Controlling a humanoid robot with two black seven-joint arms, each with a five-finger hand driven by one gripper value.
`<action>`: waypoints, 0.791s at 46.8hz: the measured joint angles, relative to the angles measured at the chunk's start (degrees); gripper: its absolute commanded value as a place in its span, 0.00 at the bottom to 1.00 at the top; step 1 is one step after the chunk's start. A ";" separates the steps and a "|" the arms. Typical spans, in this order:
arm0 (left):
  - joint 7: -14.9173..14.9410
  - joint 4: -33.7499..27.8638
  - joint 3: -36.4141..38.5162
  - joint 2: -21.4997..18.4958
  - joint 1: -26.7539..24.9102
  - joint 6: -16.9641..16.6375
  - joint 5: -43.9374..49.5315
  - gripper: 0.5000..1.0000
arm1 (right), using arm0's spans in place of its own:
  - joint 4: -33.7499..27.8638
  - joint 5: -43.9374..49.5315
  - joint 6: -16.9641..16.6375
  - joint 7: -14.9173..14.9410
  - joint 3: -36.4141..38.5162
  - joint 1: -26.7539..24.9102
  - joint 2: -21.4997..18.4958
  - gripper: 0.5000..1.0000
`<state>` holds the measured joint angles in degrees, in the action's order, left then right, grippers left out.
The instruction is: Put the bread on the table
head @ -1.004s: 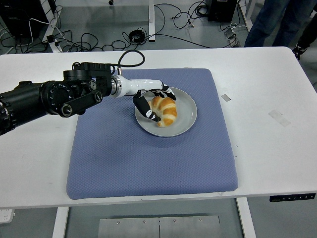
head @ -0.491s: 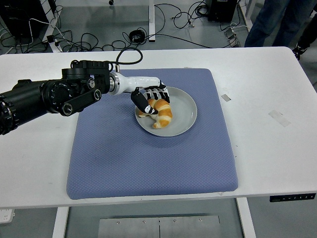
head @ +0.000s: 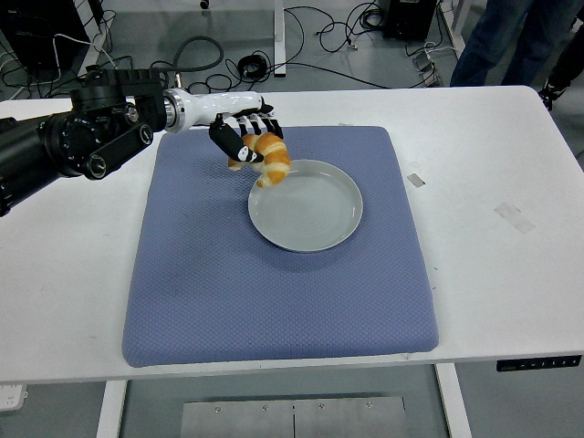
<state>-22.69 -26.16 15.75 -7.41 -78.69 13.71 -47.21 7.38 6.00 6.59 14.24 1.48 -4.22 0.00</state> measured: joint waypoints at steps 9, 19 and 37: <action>-0.57 2.47 0.17 -1.42 2.55 -0.05 0.05 0.00 | 0.00 0.01 0.00 -0.01 0.01 -0.01 0.00 1.00; -2.00 4.38 0.14 -3.67 4.33 -0.09 0.08 0.00 | 0.00 0.01 0.00 0.00 0.01 0.01 0.00 1.00; -2.01 5.26 0.12 -4.55 6.36 -0.13 0.40 0.00 | 0.00 -0.01 0.00 -0.01 0.00 0.01 0.00 1.00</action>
<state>-24.70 -20.89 15.87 -11.95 -72.32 13.58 -46.80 7.38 5.99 6.59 14.23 1.48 -4.21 0.00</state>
